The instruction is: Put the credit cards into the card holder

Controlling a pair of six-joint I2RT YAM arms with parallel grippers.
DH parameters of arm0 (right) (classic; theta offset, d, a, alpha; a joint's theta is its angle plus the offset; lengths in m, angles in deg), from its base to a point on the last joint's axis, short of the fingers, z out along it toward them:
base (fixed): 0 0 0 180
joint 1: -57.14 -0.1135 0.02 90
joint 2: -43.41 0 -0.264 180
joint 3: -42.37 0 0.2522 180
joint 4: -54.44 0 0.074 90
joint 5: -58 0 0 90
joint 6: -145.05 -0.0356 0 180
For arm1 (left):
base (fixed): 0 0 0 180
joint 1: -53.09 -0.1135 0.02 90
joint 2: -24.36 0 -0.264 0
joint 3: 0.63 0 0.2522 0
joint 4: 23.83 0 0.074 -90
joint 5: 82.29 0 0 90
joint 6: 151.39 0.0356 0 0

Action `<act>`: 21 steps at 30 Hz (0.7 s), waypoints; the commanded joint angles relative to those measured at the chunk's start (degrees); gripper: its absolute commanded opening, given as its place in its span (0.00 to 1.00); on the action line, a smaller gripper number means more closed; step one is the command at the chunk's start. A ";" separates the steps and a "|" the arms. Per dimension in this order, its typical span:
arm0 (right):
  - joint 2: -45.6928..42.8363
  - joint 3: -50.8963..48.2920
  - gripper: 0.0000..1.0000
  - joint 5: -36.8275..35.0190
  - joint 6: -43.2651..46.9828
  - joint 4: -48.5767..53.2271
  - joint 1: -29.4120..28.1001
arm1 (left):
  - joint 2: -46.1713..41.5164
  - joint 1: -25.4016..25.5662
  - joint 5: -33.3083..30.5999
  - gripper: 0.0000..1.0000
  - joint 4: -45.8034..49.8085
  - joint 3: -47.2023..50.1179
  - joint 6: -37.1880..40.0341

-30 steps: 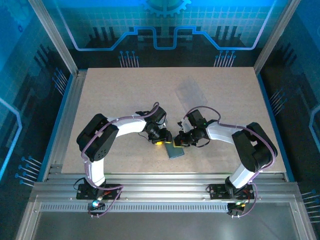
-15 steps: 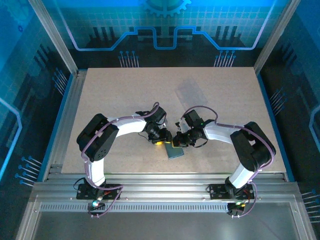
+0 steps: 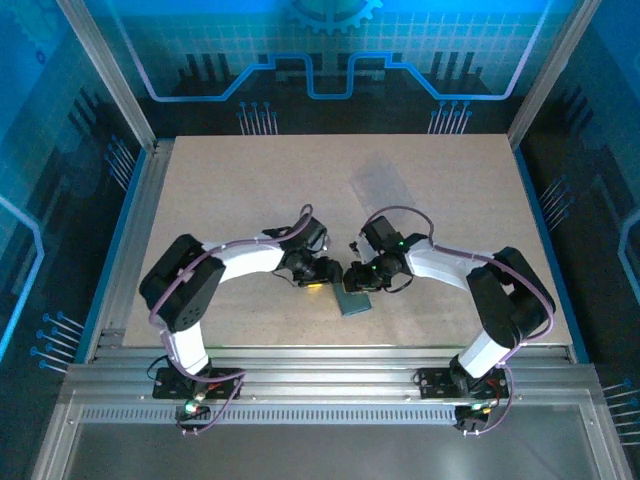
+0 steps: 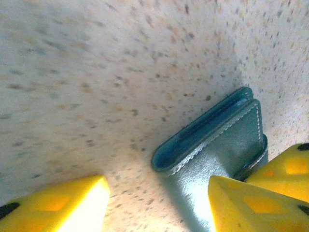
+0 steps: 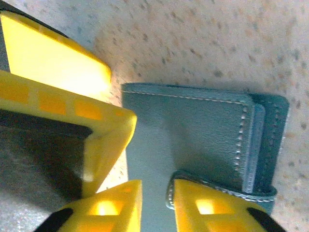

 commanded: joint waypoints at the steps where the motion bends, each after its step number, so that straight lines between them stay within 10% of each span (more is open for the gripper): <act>1: -0.35 4.18 0.33 -0.04 0.08 -4.40 -0.72 | -7.36 -2.67 -2.15 0.63 -3.97 4.82 1.79; 15: -11.20 6.74 0.61 -9.49 5.34 0.23 -0.08 | -34.69 -6.46 -9.49 0.98 -5.61 12.83 4.01; 18: -13.65 6.36 0.99 -15.86 6.69 1.23 0.23 | -38.67 -6.45 -15.87 0.99 -4.42 13.51 4.74; 21: -18.45 3.95 1.00 -23.17 8.61 -0.41 -0.31 | -40.81 -6.50 -23.53 0.99 -3.48 14.09 5.93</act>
